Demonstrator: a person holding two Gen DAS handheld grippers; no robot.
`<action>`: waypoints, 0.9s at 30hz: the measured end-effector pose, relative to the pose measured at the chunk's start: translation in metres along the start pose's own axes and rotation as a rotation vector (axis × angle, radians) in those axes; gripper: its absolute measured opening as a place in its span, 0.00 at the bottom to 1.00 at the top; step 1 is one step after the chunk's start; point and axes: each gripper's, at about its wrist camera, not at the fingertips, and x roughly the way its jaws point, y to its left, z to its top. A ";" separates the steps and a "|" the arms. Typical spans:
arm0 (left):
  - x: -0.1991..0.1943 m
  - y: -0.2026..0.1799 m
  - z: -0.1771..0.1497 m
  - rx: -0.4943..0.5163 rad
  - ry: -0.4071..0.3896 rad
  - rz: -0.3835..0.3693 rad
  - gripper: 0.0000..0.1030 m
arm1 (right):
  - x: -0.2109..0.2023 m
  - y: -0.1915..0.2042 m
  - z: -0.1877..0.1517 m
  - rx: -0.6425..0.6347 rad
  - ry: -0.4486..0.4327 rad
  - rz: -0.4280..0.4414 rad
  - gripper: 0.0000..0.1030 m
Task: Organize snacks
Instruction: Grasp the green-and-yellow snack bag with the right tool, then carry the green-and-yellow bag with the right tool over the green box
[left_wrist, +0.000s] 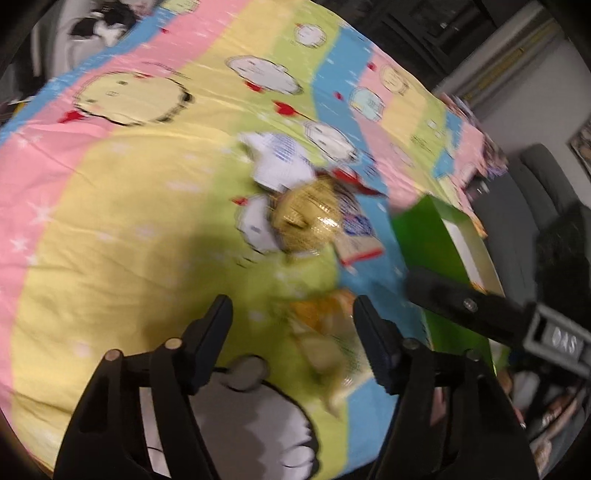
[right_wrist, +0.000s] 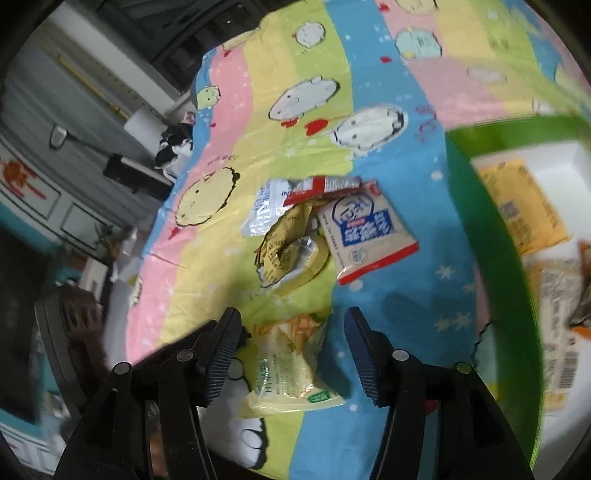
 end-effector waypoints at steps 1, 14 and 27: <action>0.003 -0.004 -0.002 0.011 0.014 -0.014 0.60 | 0.005 -0.003 0.000 0.018 0.016 0.022 0.57; 0.022 -0.019 -0.013 0.040 0.079 -0.055 0.42 | 0.046 -0.001 -0.010 0.034 0.151 0.040 0.57; 0.008 -0.032 -0.015 0.102 0.016 -0.091 0.35 | 0.034 0.006 -0.011 -0.014 0.109 0.044 0.47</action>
